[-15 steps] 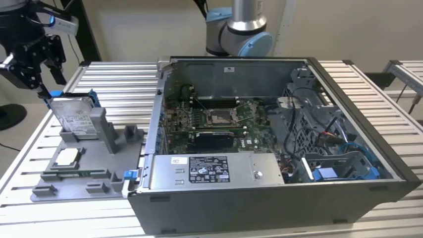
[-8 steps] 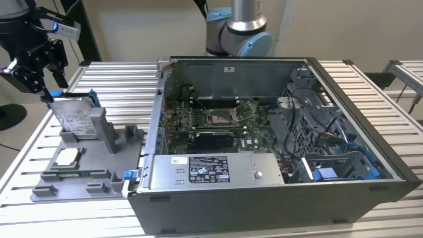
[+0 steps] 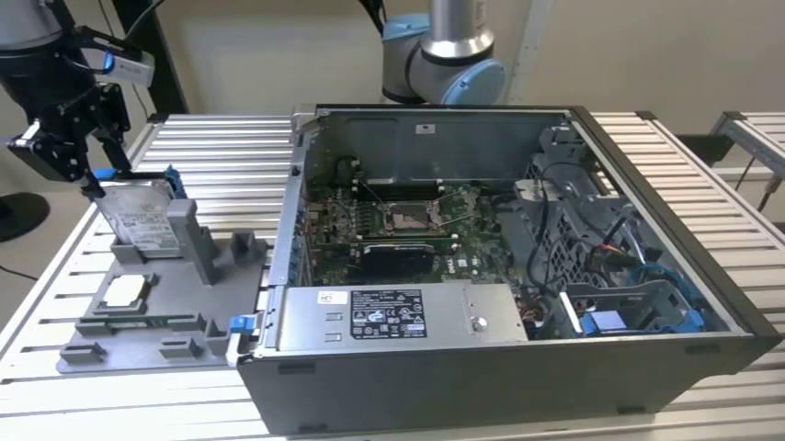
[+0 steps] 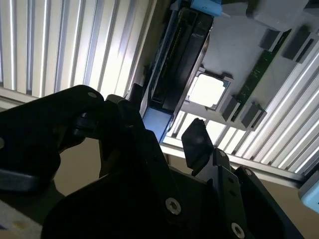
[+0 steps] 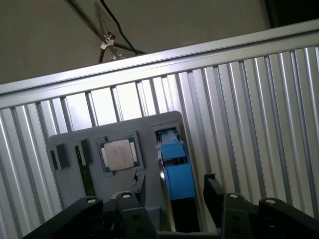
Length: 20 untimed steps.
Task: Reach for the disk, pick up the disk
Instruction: 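Pick up the disk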
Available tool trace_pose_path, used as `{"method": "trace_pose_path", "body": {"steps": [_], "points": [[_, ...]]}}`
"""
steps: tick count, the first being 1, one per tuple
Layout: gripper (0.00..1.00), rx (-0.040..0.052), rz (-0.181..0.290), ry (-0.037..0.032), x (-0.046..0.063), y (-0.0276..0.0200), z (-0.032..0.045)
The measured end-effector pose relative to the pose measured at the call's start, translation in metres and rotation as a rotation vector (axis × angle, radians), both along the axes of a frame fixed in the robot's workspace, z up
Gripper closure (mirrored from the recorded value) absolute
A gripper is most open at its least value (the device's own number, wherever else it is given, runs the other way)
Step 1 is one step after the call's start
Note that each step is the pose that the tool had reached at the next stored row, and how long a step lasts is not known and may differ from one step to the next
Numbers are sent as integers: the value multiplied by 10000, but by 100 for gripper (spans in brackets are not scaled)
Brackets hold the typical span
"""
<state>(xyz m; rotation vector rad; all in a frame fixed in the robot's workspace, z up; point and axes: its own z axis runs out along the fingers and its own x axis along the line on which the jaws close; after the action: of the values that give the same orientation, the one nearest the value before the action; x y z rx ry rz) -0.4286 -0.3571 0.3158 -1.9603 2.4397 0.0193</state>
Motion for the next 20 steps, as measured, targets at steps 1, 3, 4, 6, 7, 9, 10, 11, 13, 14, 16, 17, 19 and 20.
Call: {"method": "trace_pose_path", "body": {"steps": [1, 3, 4, 6, 7, 9, 10, 11, 13, 14, 16, 17, 19, 20], "points": [[0, 0, 9, 0, 0, 0, -16], [0, 0, 27, 0, 0, 1, -45], [0, 0, 37, 0, 0, 0, -60], [0, 0, 54, 0, 0, 1, -85], [0, 0, 59, 1, 0, 1, -96], [0, 0, 60, 1, 0, 1, -106], [0, -1, 61, 3, 0, 1, -106], [0, -1, 61, 3, 0, 1, -106], [0, 0, 61, 1, 0, 1, -108], [0, 0, 61, 0, 0, 1, -108], [0, 0, 61, 0, 0, 1, -108], [0, 0, 61, 0, 0, 1, -111], [0, 1, 61, -4, 0, 1, -122], [0, 0, 61, -1, 0, 1, -128]]}}
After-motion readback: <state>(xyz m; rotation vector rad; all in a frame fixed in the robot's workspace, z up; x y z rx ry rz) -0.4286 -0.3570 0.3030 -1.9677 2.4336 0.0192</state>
